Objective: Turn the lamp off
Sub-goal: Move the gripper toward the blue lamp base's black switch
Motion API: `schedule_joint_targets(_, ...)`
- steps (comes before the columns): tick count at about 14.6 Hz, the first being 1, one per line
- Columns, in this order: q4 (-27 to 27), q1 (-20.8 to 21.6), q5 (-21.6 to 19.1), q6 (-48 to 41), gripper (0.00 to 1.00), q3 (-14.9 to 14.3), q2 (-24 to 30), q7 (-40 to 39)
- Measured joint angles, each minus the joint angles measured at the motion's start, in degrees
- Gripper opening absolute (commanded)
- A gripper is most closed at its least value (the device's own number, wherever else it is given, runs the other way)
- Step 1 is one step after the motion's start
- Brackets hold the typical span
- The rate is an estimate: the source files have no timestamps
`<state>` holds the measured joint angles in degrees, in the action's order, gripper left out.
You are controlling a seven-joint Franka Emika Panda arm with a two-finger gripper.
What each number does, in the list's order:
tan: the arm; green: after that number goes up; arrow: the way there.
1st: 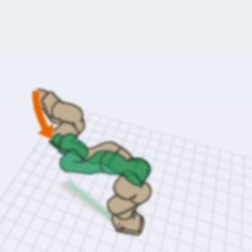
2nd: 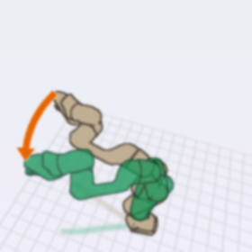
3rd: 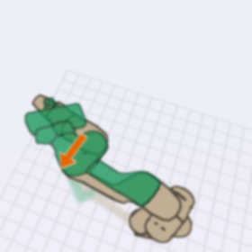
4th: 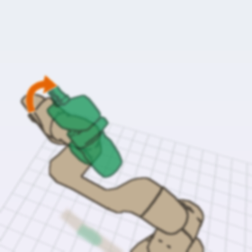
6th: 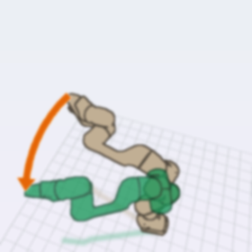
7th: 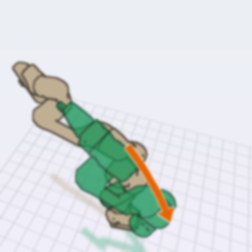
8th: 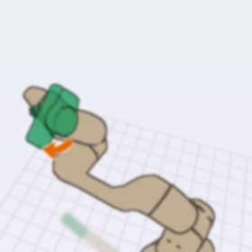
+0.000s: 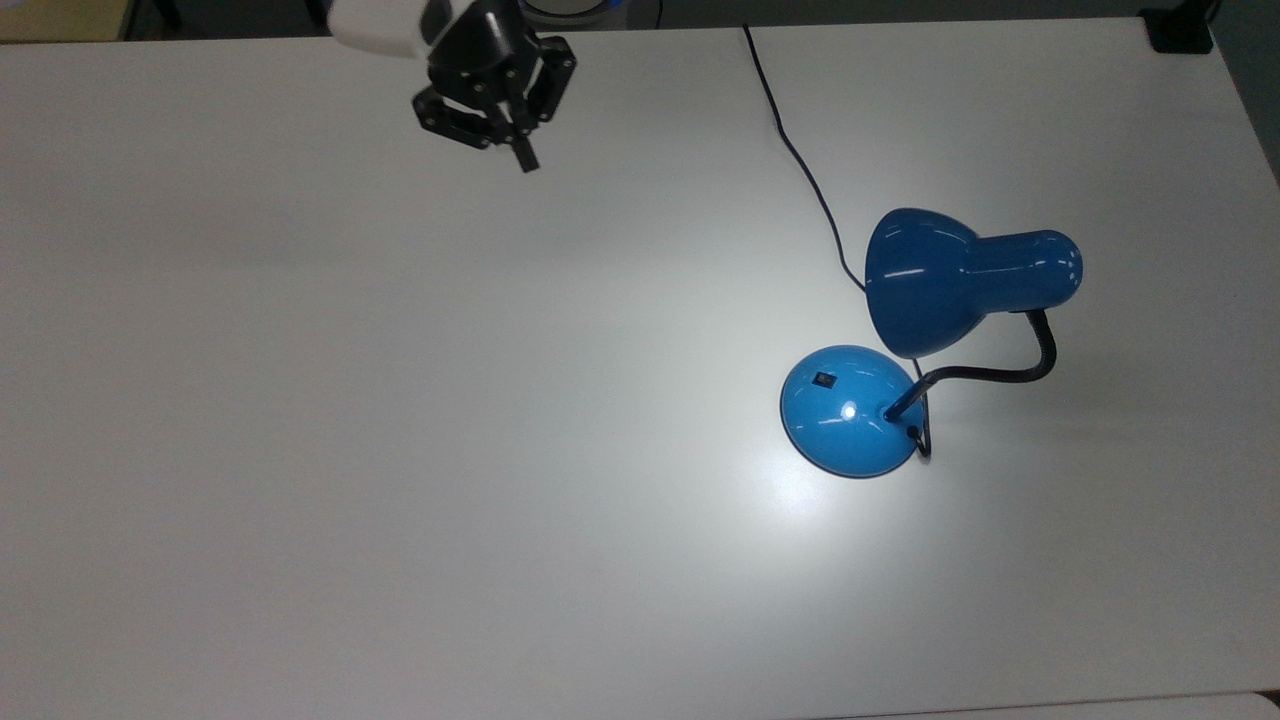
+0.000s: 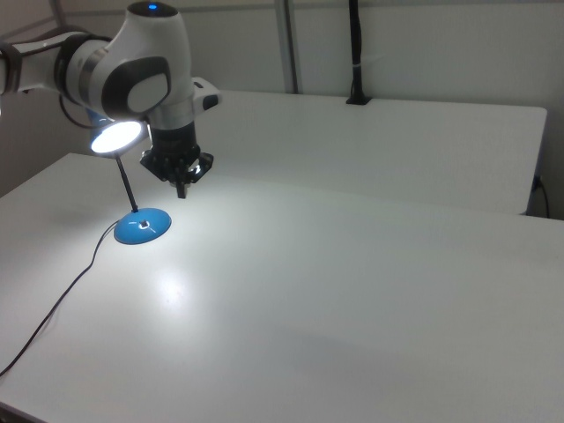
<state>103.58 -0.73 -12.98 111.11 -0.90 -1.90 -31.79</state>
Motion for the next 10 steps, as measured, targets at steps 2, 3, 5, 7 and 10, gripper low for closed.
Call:
schedule_joint_targets(2, 2.15, 2.15, -6.29, 3.25, 0.00, 0.12, -0.04, -8.28)
schedule_joint_targets(3, 3.05, 3.24, -8.92, 4.75, 0.00, 0.14, -0.16, -12.27)
schedule_joint_targets(5, 4.27, 5.95, -11.42, 7.88, 0.00, 0.22, -1.11, -19.59)
schedule_joint_targets(7, 4.56, 8.37, -12.03, 11.11, 0.00, 0.24, -2.77, -22.78)
schedule_joint_targets(10, 4.22, 11.75, -12.05, 14.35, 0.00, 0.27, -6.44, -23.84)
